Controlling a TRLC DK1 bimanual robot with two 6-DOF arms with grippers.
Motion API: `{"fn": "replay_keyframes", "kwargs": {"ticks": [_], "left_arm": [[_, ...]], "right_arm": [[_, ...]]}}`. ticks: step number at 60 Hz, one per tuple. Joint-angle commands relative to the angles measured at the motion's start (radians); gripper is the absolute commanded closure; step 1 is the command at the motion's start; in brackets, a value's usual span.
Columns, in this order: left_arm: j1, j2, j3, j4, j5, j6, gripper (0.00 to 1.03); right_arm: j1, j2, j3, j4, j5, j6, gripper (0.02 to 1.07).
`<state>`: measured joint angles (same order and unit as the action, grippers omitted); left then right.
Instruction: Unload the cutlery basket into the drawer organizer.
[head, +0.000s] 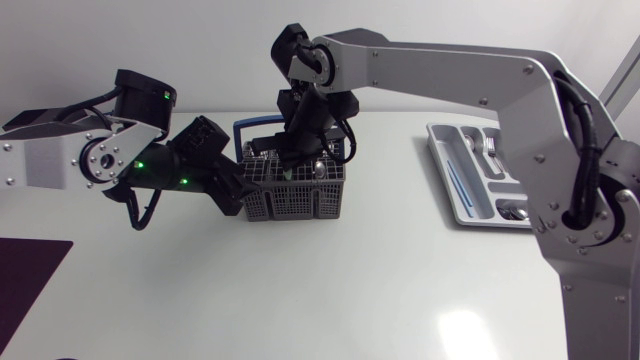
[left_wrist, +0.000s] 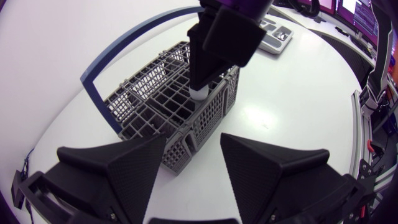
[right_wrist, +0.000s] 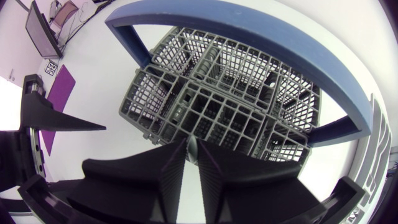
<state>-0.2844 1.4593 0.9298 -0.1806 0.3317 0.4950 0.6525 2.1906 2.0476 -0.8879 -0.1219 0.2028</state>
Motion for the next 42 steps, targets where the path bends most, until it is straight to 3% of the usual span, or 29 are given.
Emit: {"fn": "replay_keyframes", "kwargs": {"ticks": [1,42], "left_arm": [[-0.009,-0.005,-0.019,0.016,-0.003,0.014,0.41],[-0.012,-0.005,-0.025,0.015,-0.003,0.014,0.41]], "right_arm": [[-0.01,0.018,-0.017,0.007,0.005,0.026,0.9],[-0.016,0.003,-0.061,0.037,-0.03,0.018,1.01]]}}
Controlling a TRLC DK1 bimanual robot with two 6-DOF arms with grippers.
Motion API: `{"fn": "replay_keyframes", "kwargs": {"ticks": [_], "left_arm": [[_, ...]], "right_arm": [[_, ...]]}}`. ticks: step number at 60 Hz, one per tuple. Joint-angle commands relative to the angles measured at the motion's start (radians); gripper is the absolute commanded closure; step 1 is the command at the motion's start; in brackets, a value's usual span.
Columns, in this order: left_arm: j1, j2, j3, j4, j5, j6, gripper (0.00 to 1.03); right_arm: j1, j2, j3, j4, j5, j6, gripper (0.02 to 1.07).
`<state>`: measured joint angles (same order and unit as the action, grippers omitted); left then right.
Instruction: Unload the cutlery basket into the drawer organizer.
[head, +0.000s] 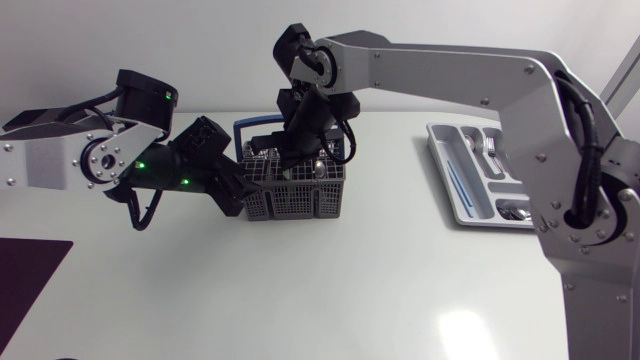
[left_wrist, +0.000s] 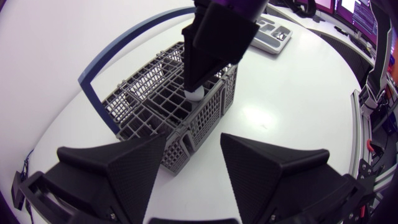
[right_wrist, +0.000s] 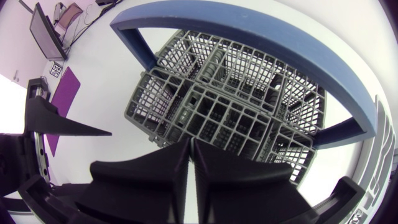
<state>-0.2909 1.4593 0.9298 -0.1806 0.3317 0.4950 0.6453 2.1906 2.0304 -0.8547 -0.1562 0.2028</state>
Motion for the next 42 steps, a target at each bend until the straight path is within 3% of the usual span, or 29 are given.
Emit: {"fn": "replay_keyframes", "kwargs": {"ticks": [1,42], "left_arm": [[-0.005,-0.005,-0.025,0.015,-0.003,0.014,0.41],[-0.013,-0.007,-0.04,0.015,-0.003,0.014,0.41]], "right_arm": [[-0.009,0.001,-0.044,0.005,0.001,0.018,1.01],[-0.016,-0.065,-0.042,0.013,-0.02,0.007,1.01]]}}
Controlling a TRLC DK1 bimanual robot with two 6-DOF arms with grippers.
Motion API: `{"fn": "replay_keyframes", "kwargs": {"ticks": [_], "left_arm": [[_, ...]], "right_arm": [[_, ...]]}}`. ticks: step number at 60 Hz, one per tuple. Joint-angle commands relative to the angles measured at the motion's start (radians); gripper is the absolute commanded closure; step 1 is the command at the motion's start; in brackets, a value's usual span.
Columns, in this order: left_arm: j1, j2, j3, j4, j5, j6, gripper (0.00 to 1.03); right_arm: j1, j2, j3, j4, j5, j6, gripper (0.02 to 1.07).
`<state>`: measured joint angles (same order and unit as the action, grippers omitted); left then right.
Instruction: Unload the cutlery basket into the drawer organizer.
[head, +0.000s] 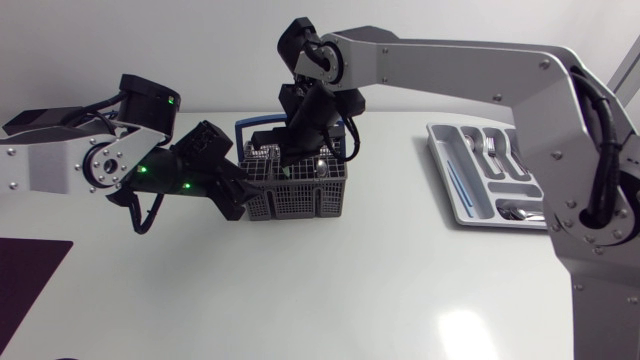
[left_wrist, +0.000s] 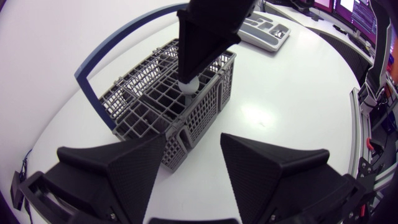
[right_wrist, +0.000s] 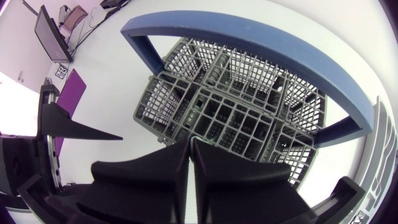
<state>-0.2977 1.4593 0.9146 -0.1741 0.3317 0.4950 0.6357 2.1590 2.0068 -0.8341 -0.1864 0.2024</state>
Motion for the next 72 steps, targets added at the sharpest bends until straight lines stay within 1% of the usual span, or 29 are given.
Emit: {"fn": "replay_keyframes", "kwargs": {"ticks": [1,27,42,72], "left_arm": [[-0.006,-0.007,-0.025,0.008,-0.003,0.014,0.41],[-0.006,-0.013,-0.033,0.008,-0.003,0.016,0.41],[-0.006,-0.011,-0.033,0.008,-0.003,0.016,0.41],[-0.011,-0.007,-0.031,0.008,-0.008,0.016,0.41]], "right_arm": [[-0.007,-0.033,-0.019,-0.01,0.01,0.008,1.01],[-0.011,-0.056,0.001,-0.026,0.002,0.011,1.01],[-0.033,-0.062,-0.003,-0.028,-0.054,0.014,1.01],[-0.054,-0.08,-0.014,-0.031,-0.137,0.031,1.01]]}}
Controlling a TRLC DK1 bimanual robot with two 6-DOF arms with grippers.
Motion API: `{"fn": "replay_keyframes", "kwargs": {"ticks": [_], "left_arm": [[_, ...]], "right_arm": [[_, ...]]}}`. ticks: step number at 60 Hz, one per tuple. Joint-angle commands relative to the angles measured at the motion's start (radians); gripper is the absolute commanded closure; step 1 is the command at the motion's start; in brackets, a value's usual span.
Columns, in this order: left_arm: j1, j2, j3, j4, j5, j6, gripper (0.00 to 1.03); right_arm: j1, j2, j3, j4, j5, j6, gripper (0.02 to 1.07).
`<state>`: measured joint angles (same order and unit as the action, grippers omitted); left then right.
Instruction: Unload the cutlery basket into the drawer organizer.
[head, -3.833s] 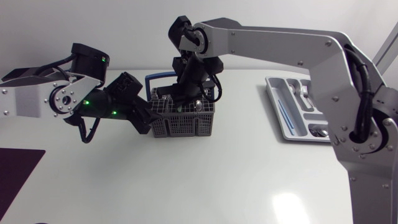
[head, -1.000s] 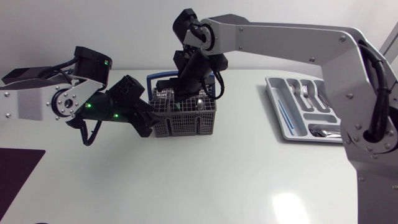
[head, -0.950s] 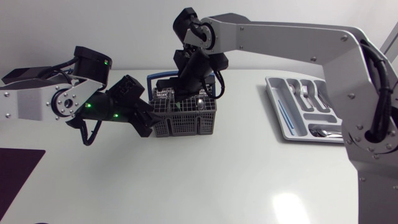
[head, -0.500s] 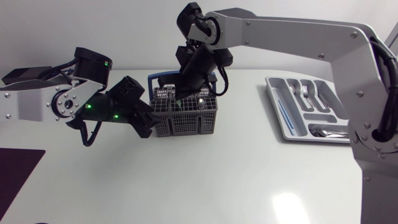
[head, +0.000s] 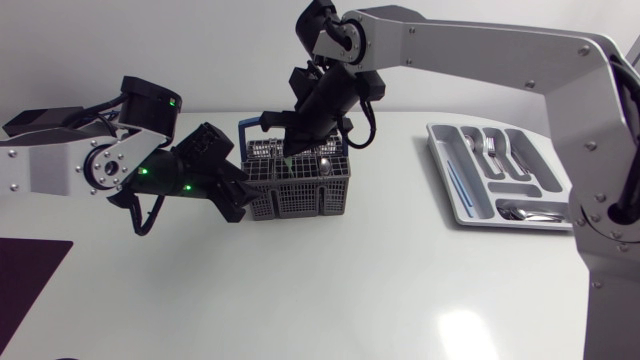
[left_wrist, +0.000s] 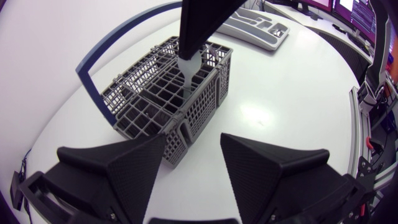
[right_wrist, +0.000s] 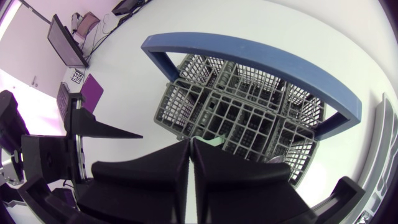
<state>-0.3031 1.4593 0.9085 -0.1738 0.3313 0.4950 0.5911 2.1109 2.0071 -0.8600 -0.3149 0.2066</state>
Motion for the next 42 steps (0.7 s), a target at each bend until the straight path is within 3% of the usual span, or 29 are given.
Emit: {"fn": "replay_keyframes", "kwargs": {"ticks": [1,42], "left_arm": [[-0.005,-0.007,-0.026,0.008,-0.008,0.016,0.41],[-0.013,-0.002,-0.022,0.008,-0.017,0.016,0.41]], "right_arm": [[-0.011,-0.032,-0.014,-0.005,-0.012,0.028,1.01],[-0.036,-0.065,-0.008,-0.027,-0.072,0.014,1.01]]}}
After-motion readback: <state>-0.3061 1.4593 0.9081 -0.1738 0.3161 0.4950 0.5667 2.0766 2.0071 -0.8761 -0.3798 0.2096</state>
